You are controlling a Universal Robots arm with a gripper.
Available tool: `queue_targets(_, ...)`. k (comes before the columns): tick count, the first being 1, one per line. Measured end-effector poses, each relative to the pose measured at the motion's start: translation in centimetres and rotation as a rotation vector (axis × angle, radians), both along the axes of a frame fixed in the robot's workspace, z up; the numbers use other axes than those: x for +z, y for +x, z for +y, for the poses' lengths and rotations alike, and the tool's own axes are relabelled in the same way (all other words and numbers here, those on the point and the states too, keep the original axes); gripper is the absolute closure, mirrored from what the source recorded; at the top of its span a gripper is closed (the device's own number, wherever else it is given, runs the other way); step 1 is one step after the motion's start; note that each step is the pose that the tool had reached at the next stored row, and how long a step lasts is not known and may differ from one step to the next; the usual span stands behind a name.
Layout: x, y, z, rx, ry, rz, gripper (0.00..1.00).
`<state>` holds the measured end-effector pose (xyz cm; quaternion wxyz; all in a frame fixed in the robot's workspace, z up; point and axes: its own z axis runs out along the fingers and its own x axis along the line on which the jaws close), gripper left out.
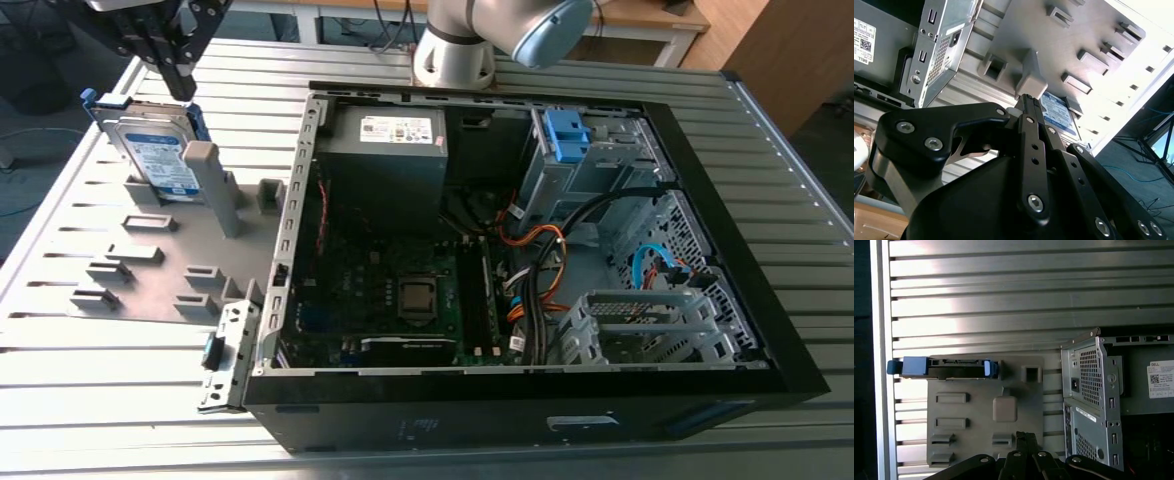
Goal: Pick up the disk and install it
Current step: 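Reach for the disk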
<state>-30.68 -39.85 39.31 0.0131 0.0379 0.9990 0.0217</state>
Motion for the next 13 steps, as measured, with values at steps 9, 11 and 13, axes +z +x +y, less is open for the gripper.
queue_targets(9, 0.0, -0.25, 0.0, 0.0, 0.0, 0.0, 0.89)
queue_targets(11, 0.0, -0.31, 0.0, 0.0, 0.0, 0.0, 0.89)
queue_targets(13, 0.0, -0.36, 0.0, 0.0, 0.0, 0.0001, 0.89)
